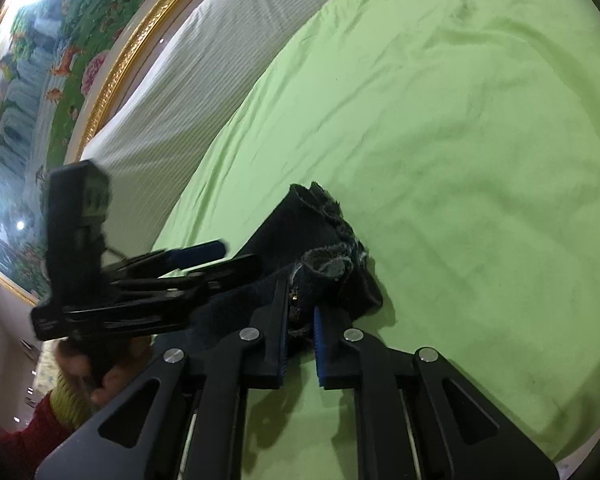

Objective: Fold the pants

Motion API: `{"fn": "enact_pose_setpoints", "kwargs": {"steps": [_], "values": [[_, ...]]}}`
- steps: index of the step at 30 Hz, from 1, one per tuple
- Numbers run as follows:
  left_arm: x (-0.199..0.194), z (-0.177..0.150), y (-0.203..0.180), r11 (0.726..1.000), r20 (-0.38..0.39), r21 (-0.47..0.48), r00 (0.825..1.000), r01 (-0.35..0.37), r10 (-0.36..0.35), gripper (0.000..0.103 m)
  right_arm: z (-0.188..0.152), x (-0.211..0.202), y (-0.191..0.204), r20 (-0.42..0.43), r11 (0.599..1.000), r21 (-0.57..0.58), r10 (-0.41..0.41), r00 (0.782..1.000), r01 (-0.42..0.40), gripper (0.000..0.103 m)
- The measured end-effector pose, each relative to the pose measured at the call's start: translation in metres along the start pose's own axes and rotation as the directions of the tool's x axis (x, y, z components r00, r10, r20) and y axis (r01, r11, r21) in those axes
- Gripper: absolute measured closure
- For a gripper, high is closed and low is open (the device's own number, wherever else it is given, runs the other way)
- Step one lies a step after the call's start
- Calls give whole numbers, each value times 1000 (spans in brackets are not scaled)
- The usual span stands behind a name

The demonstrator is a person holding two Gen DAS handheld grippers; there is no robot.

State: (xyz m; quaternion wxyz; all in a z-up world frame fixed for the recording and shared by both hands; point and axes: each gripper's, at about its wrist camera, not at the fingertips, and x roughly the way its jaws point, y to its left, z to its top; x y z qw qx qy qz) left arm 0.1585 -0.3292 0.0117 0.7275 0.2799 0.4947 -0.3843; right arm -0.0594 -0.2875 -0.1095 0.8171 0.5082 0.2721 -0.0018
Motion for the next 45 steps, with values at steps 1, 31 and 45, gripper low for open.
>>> {"fn": "enact_pose_setpoints", "kwargs": {"steps": [1, 31, 45], "values": [[2, -1, -2, 1000, -4, 19, 1000, -4, 4, 29, -1, -3, -1, 3, 1000, -3, -9, 1000, 9, 83], [13, 13, 12, 976, -12, 26, 976, 217, -217, 89, -14, 11, -17, 51, 998, 50, 40, 998, -42, 93], [-58, -23, 58, 928, 228, -152, 926, 340, -302, 92, -7, -5, 36, 54, 958, -160, 251, 966, -240, 93]]}}
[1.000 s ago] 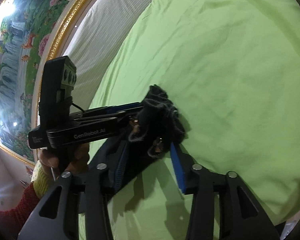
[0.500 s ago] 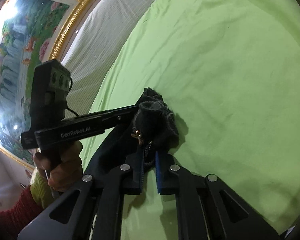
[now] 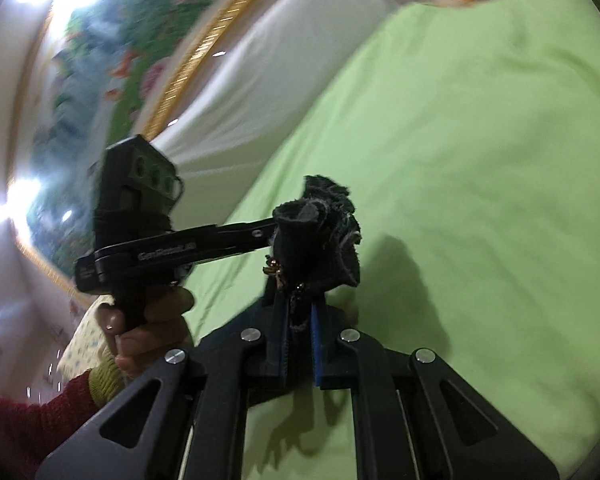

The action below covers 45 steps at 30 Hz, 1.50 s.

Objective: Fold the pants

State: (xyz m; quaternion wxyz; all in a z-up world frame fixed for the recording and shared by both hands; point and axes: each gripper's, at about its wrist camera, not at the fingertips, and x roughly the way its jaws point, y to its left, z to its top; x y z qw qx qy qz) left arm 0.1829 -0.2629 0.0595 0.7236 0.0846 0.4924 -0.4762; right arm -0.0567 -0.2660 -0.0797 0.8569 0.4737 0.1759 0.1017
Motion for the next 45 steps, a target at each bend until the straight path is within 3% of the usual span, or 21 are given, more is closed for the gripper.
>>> {"fn": "enact_pose_setpoints", "kwargs": {"steps": [7, 15, 22, 28, 36, 40, 43, 45], "values": [[-66, -25, 6, 998, 151, -60, 988, -28, 36, 92, -4, 34, 57, -110, 976, -135, 155, 982, -169, 93], [-120, -83, 52, 975, 231, -213, 967, -58, 108, 99, -30, 94, 88, -290, 952, -176, 191, 938, -249, 93], [-128, -132, 99, 932, 233, -360, 963, -44, 135, 99, -56, 139, 100, -413, 946, -208, 145, 899, -248, 93], [-114, -165, 134, 875, 220, -483, 964, -25, 149, 99, -72, 176, 103, -501, 945, -248, 62, 863, -212, 93], [-104, -198, 153, 810, 186, -585, 966, -38, 180, 98, -79, 206, 124, -544, 917, -369, -79, 835, -153, 88], [-110, -216, 158, 775, 186, -630, 962, -38, 198, 95, -79, 209, 122, -557, 918, -370, -95, 825, -144, 86], [-115, -228, 162, 756, 195, -653, 958, -33, 211, 93, -75, 217, 128, -572, 920, -361, -88, 815, -154, 79], [-119, -232, 160, 747, 203, -665, 954, -29, 218, 92, -77, 216, 132, -582, 920, -350, -64, 810, -178, 65]]}}
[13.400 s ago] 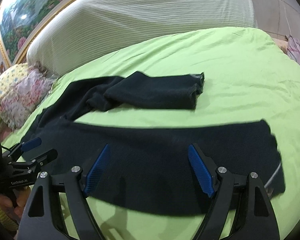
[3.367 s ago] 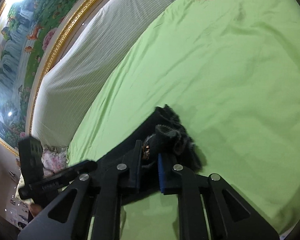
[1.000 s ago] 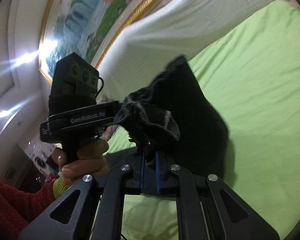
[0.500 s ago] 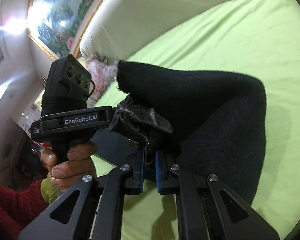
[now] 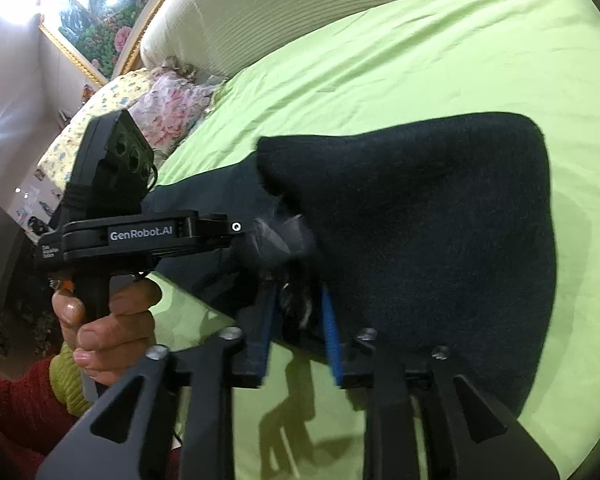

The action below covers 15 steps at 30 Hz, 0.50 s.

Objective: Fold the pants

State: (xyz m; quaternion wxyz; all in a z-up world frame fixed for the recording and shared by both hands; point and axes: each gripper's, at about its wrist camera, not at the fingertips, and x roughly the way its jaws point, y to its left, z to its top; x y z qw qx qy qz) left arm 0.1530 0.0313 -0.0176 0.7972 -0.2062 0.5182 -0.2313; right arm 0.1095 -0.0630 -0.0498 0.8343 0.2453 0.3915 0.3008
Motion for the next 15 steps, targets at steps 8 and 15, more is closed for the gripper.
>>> {"fn": "enact_pose_setpoints", "kwargs": {"steps": [8, 15], "values": [[-20, -12, 10, 999, 38, -31, 999, -22, 24, 83, -7, -17, 4, 25, 1000, -2, 26, 999, -26, 58], [-41, -21, 17, 996, 83, -85, 996, -36, 43, 80, 10, -38, 3, 101, 999, 13, 40, 994, -42, 58]]}}
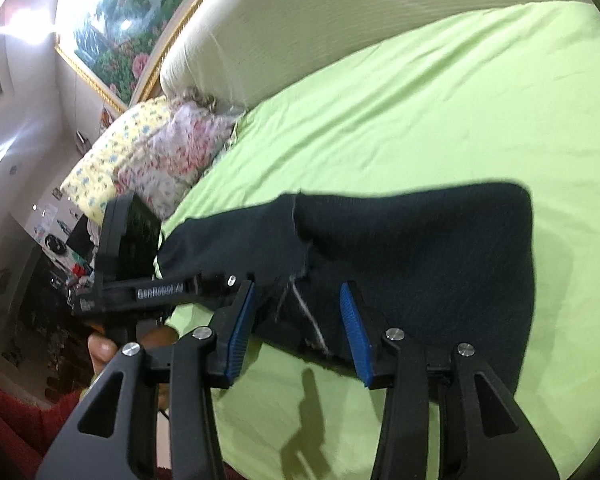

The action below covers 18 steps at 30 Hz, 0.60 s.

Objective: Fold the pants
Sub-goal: 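Lay the folded end down and open both grippers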

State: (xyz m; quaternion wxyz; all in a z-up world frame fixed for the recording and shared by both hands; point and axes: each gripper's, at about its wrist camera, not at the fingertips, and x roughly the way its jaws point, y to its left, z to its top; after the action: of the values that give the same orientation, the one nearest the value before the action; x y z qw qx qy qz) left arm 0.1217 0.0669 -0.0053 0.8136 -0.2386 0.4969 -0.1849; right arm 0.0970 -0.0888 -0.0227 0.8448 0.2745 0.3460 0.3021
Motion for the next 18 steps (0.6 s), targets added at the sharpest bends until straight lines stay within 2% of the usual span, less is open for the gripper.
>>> {"fn": "enact_pose_setpoints", "kwargs": {"steps": [4, 6, 11, 13, 18], "values": [[-16, -3, 7, 999, 42, -28, 999, -24, 25, 71, 6, 6, 3, -4, 1000, -4, -3, 1000, 3, 58], [-24, -4, 12, 999, 59, -38, 998, -36, 38, 71, 7, 10, 4, -13, 1000, -7, 1, 1000, -2, 58], [-48, -12, 28, 996, 91, -65, 994, -59, 65, 63, 7, 21, 20, -26, 998, -59, 17, 1000, -18, 58], [-58, -16, 35, 994, 112, -80, 990, -81, 89, 60, 7, 27, 26, -39, 997, -71, 31, 999, -34, 58], [-89, -34, 58, 980, 176, -150, 971, -134, 160, 43, 9, 38, 34, -61, 995, -74, 66, 996, -71, 56]]}}
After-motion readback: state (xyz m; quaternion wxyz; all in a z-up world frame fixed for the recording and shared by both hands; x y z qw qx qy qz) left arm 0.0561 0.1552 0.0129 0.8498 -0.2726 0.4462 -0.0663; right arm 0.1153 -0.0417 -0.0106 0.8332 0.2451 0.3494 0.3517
